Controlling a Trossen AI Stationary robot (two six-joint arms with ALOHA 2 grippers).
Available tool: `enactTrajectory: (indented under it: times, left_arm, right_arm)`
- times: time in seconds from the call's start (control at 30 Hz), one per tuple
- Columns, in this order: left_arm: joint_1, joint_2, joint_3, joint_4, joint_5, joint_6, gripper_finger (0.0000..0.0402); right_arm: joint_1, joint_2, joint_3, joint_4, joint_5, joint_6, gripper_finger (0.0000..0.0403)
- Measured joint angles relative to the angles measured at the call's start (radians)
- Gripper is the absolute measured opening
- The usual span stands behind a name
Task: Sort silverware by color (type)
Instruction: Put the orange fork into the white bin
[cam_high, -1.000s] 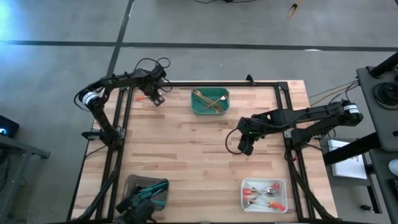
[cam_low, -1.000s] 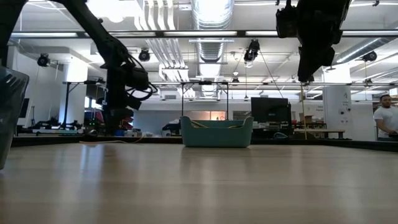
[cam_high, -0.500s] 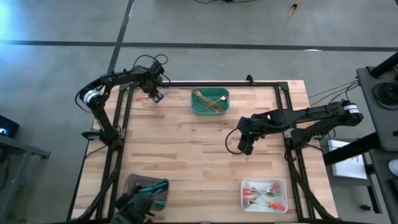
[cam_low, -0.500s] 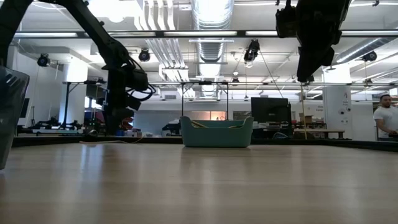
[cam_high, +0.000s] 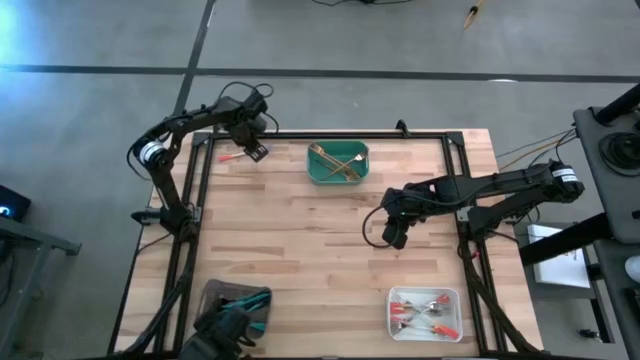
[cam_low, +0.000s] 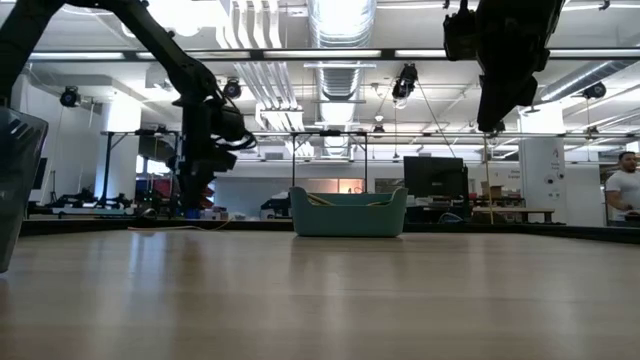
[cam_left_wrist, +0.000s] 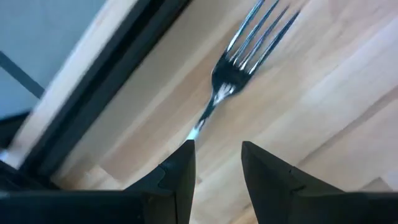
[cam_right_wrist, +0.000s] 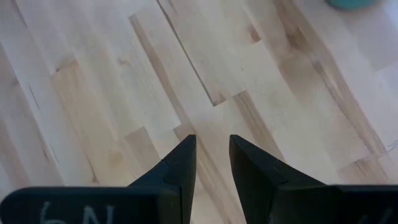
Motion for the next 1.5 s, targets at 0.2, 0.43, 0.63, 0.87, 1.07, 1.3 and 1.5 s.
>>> enactTrajectory:
  times: [0.2,0.43,0.63,0.87,1.07,1.3,1.5]
  left_arm:
    - [-0.007,0.016,0.03,0.026,-0.004,0.074,0.0114]
    - [-0.011,0.052,0.053,0.025,-0.006,0.164,0.0114]
    - [-0.011,0.072,0.069,0.024,-0.025,0.2,0.0114]
    - [-0.012,0.073,0.085,-0.003,-0.041,0.21,0.0113]
    - [-0.013,0.109,0.09,-0.036,-0.101,0.216,0.0114]
    - [-0.013,0.153,0.149,-0.111,-0.121,0.211,0.0113]
    - [-0.019,0.204,0.24,-0.158,-0.123,0.225,0.0113]
  right_arm:
    - [-0.002,0.0,0.0,0.001,0.002,-0.058,0.0089]
    - [-0.006,0.0,0.0,0.002,0.008,-0.06,0.0089]
    - [-0.006,0.0,0.0,0.004,0.008,-0.06,0.0089]
    - [-0.006,0.0,0.0,0.007,0.009,-0.06,0.0089]
    - [-0.006,0.0,-0.001,0.021,0.014,-0.061,0.0089]
    - [-0.006,0.0,-0.005,0.03,0.024,-0.054,0.0089]
    - [-0.006,0.0,-0.01,0.03,0.024,-0.052,0.0089]
